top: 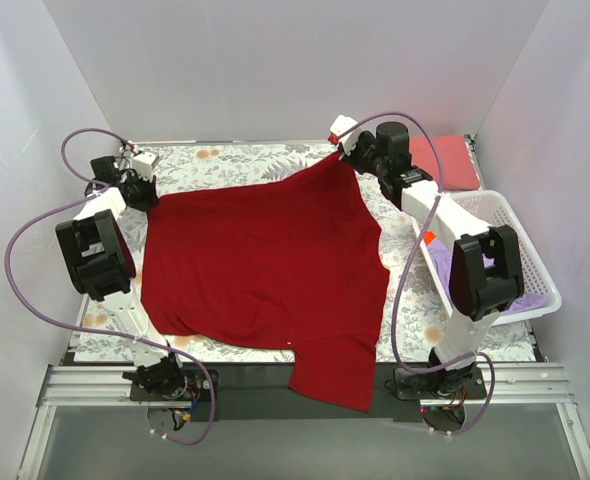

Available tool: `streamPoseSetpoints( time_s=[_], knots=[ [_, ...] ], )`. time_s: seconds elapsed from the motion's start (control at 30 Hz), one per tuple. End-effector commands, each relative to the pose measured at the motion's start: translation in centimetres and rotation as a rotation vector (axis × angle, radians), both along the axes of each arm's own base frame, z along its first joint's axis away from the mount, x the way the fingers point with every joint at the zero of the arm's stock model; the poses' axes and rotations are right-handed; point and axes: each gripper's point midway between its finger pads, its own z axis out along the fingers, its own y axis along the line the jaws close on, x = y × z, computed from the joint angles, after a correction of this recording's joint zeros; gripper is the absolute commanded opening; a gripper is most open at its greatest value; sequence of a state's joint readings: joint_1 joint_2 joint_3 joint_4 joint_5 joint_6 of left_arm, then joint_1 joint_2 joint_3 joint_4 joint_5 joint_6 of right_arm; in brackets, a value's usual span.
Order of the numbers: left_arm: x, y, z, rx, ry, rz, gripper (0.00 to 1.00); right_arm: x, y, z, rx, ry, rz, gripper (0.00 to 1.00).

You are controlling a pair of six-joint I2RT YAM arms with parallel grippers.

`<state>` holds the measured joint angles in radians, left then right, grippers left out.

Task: Fold and stack the t-shirts
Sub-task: Fold the tshirt

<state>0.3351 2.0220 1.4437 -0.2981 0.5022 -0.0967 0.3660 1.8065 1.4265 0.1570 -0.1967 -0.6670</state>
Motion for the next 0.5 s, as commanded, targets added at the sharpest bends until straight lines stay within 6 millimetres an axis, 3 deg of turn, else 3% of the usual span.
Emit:
streamPoseSetpoints(
  time_s=[0.0, 0.03, 0.1, 0.27, 0.43, 0.47],
  knots=[
    [-1.8, -0.5, 3.5, 0.040, -0.061, -0.099, 0.04, -3.0, 0.3, 1.2, 0.004, 0.027, 0.032, 0.01],
    [-2.2, -0.9, 4.4, 0.044, -0.084, -0.119, 0.04, -3.5, 0.3, 1.1, 0.001, 0.036, 0.035, 0.01],
    [-3.5, -1.1, 4.3, 0.051, -0.087, -0.145, 0.04, -5.1, 0.4, 0.6, -0.011, 0.061, 0.046, 0.01],
    [-5.6, -1.4, 6.2, 0.062, -0.143, -0.185, 0.01, -8.3, 0.4, 0.1, -0.023, 0.097, 0.054, 0.01],
    [-7.9, -1.3, 5.6, 0.113, -0.141, -0.249, 0.00, -10.6, -0.4, -0.6, -0.038, 0.135, 0.047, 0.01],
    [-9.0, -1.5, 4.7, 0.107, -0.108, -0.261, 0.00, -11.2, -0.5, -0.4, -0.039, 0.136, 0.050, 0.01]
  ],
)
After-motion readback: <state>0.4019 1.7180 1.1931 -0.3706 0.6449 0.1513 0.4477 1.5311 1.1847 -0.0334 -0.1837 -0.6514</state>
